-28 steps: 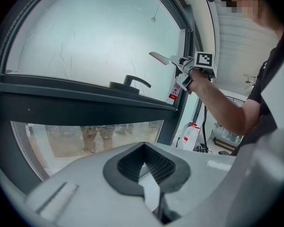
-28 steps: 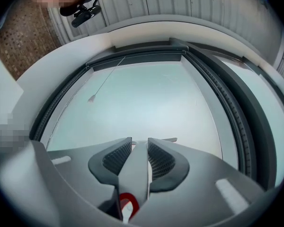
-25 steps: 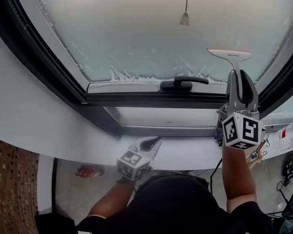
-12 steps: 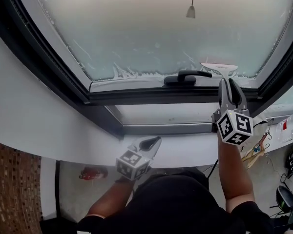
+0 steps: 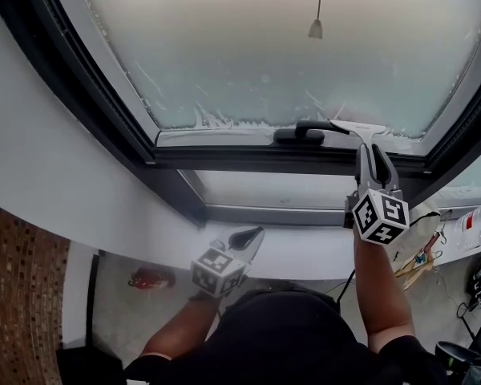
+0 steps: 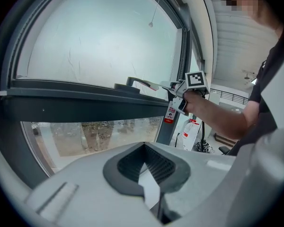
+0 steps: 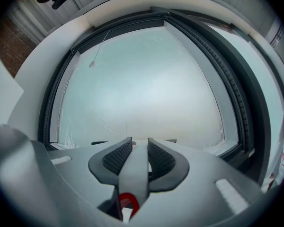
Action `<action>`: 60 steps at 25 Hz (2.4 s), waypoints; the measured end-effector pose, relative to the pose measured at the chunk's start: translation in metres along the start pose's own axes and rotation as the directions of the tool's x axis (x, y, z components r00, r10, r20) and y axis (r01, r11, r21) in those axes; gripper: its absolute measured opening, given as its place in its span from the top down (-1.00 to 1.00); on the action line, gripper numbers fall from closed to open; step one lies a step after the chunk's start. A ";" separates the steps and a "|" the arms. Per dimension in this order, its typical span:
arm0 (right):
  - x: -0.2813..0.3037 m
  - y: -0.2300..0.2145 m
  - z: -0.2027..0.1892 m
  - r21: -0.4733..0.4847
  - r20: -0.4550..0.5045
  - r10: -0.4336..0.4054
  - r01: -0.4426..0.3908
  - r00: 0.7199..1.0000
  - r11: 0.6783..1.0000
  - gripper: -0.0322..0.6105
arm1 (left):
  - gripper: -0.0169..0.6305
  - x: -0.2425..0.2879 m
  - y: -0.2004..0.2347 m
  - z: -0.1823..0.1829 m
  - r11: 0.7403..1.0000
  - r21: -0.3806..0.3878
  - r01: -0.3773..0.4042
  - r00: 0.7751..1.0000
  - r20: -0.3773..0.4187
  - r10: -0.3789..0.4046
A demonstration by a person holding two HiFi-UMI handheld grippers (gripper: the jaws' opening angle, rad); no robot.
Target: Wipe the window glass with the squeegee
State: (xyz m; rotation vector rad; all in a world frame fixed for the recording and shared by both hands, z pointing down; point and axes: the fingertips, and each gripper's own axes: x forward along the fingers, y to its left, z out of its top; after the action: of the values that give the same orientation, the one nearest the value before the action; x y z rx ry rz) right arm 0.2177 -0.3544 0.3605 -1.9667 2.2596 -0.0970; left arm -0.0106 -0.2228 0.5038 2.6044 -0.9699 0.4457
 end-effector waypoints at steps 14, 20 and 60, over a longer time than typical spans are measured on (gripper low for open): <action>-0.011 -0.009 0.011 0.079 0.018 0.099 -0.100 0.995 0.992 0.49 | 0.94 -0.016 -0.044 -0.006 0.990 -0.049 -0.132 0.991 -0.006 0.132; -0.032 0.003 0.029 0.046 0.089 0.140 -0.144 0.986 0.988 0.50 | 0.94 -0.032 -0.037 -0.020 0.980 -0.062 -0.188 0.982 -0.009 0.188; 0.033 0.199 0.392 -0.219 0.593 0.104 0.035 0.799 0.975 0.50 | 0.94 -0.103 0.075 -0.005 1.000 0.013 0.004 0.998 0.067 -0.005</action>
State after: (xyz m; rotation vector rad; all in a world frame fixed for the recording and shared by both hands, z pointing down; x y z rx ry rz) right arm 0.0774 -0.3407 -0.0572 -1.7036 1.9239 0.7163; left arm -0.1361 -0.2162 0.4819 2.6475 -0.9853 0.3668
